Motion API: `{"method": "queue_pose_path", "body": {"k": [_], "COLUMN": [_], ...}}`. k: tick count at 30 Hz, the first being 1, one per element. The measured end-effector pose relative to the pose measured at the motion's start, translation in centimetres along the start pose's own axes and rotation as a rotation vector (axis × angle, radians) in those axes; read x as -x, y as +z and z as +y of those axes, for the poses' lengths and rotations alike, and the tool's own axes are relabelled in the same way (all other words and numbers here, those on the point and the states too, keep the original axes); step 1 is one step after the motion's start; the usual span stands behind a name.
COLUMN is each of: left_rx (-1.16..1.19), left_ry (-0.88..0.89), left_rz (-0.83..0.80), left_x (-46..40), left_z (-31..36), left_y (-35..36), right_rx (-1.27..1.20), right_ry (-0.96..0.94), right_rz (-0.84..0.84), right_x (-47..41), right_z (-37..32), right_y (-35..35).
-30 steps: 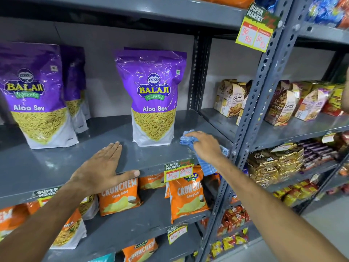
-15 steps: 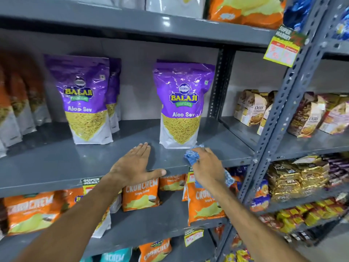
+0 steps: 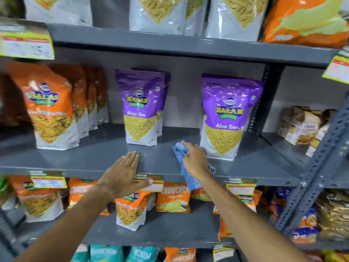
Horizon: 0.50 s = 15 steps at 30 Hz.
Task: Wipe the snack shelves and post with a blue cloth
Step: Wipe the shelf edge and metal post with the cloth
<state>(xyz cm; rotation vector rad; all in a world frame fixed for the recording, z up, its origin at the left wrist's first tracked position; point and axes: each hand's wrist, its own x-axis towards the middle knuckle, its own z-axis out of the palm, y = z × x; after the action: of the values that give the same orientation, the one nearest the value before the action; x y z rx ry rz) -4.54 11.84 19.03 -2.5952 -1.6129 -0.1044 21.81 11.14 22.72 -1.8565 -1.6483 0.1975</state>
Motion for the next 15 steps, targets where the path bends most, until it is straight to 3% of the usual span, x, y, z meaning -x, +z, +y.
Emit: {"method": "queue_pose_path", "body": {"k": [7, 15], "left_rx": [0.010, 0.007], "left_ry": [-0.030, -0.034], "left_rz": [-0.007, 0.009], "left_x": [0.0, 0.6], "left_z": [-0.8, -0.6], "left_y": [0.0, 0.3], "right_rx": [0.111, 0.063], "right_ry": [-0.096, -0.308], "right_rz": [-0.233, -0.255], "right_x": [-5.4, 1.3], "right_z": [-3.1, -4.9], "right_y": [2.6, 3.3]}}
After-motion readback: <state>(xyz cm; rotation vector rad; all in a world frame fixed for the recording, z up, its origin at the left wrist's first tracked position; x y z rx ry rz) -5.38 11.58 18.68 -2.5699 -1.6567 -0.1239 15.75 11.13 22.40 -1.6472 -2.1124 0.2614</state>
